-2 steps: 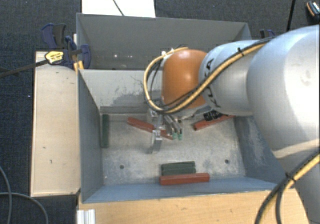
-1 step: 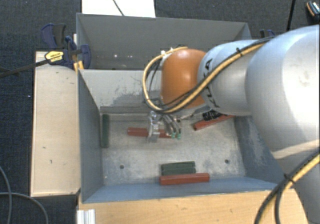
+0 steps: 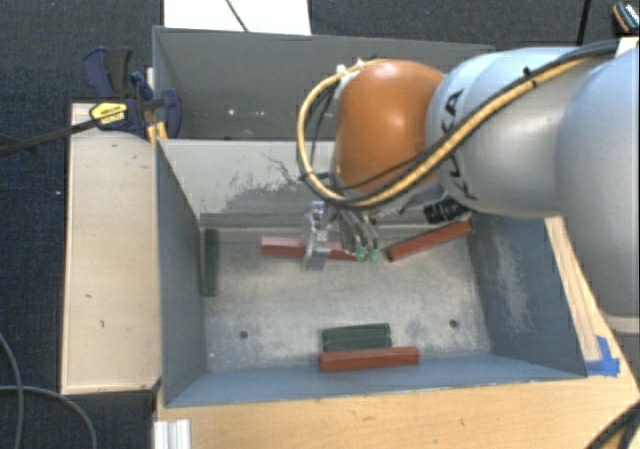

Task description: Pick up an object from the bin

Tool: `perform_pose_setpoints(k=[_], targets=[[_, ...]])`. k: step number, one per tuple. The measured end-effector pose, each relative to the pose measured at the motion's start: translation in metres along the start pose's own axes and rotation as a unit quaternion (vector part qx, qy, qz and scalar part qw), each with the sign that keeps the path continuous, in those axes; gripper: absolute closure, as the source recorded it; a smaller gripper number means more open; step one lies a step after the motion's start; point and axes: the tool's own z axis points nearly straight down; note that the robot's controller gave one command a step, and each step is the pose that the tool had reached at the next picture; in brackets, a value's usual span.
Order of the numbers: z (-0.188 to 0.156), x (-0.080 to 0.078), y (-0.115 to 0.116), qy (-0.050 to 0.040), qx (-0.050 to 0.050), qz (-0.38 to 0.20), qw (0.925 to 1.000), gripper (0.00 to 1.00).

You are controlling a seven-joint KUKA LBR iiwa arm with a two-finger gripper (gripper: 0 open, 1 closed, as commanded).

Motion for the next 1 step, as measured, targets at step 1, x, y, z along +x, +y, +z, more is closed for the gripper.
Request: perform_pose_setpoints(k=[1], targets=[[-0.081, 0.0009, -0.0051, -0.0011, 0.0, 0.007, 1.0, 1.0]])
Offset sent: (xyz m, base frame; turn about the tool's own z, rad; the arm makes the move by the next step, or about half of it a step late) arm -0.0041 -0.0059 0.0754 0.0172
